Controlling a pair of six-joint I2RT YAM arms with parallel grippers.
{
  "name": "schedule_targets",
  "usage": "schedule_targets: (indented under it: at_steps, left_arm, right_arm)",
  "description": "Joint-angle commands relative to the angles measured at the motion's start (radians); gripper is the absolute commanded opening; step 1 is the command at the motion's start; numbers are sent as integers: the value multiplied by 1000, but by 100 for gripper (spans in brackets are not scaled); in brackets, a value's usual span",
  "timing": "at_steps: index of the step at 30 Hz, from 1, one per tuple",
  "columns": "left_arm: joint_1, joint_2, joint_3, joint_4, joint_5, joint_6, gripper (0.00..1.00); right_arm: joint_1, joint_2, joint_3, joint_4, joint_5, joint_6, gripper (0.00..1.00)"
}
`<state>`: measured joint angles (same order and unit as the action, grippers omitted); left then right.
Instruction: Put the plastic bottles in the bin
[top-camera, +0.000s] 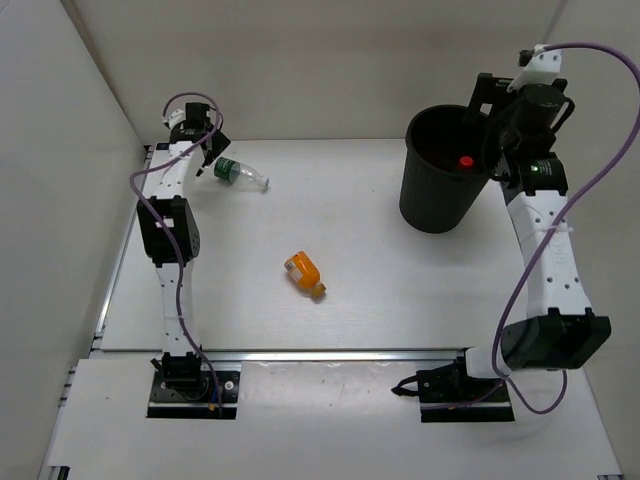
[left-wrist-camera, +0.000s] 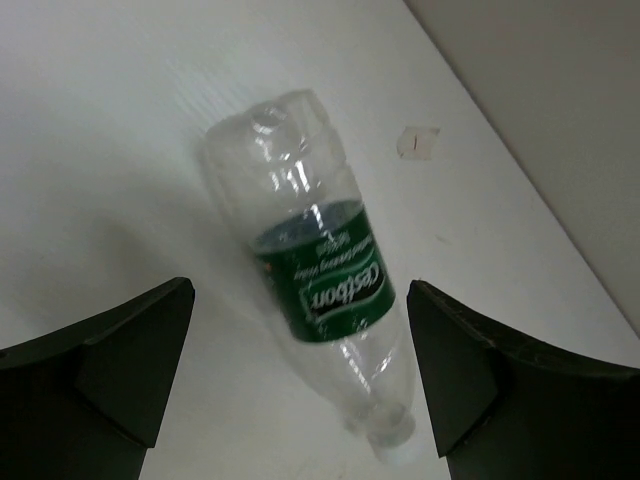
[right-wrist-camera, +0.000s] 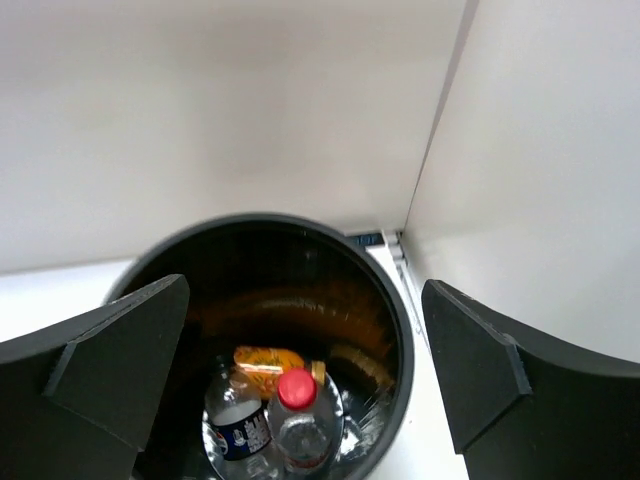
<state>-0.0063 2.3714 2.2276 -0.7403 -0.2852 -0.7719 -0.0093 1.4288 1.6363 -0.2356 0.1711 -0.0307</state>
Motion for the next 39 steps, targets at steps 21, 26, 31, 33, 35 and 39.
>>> schedule_targets:
  at_steps: [21, 26, 31, 33, 35, 39]
  left_arm:
    - [17, 270, 340, -71, 153, -80, 58]
    - [-37, 120, 308, -102, 266, 15, 50]
    - [-182, -316, -157, 41, 313, 239, 55]
    - [-278, -675, -741, 408, 415, 209, 56]
    - [-305, -812, -893, 530, 423, 198, 58]
    - [-426, -1087, -1080, 619, 347, 194, 55]
  right_arm:
    - [169, -200, -98, -65, 113, -26, 99]
    - [317, -159, -84, -165, -129, -60, 99]
    - [315, -128, -203, -136, -617, 86, 99]
    - [280, -143, -353, -32, -823, 251, 100]
    - [276, -149, -421, 48, -897, 328, 100]
    - [348, -189, -628, 370, -1059, 548, 100]
